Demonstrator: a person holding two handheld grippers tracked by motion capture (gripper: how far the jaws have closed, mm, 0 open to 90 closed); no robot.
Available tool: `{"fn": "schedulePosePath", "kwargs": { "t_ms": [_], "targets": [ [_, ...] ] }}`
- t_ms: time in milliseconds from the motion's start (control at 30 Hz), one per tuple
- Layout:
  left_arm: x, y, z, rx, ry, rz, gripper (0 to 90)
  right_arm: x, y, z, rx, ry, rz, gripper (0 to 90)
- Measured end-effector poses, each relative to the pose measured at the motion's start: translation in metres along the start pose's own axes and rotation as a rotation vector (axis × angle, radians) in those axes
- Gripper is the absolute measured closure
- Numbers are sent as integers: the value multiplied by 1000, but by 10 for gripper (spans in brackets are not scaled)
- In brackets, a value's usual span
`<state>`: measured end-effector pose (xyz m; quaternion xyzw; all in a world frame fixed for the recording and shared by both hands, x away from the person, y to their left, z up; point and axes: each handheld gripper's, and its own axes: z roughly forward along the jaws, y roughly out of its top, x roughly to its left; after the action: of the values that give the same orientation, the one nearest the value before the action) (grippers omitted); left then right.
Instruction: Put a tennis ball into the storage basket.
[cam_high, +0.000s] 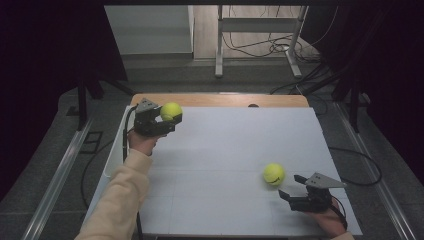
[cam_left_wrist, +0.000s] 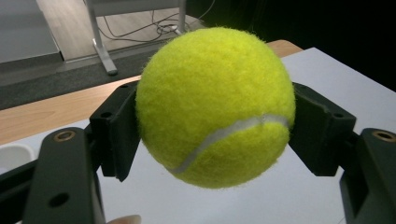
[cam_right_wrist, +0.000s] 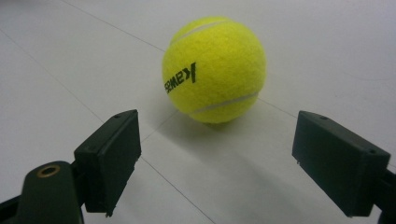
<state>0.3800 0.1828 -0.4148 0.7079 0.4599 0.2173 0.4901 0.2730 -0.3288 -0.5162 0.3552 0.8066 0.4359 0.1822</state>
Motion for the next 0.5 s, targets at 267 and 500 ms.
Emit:
{"fn": "schedulePosePath", "kwargs": {
  "t_ms": [267,500],
  "targets": [
    [8,0,-5,3,25,-7,265,0,0,0,0,-1,1,160],
    [14,0,-8,4,42,-16,265,0,0,0,-2,0,3,160]
  ]
}}
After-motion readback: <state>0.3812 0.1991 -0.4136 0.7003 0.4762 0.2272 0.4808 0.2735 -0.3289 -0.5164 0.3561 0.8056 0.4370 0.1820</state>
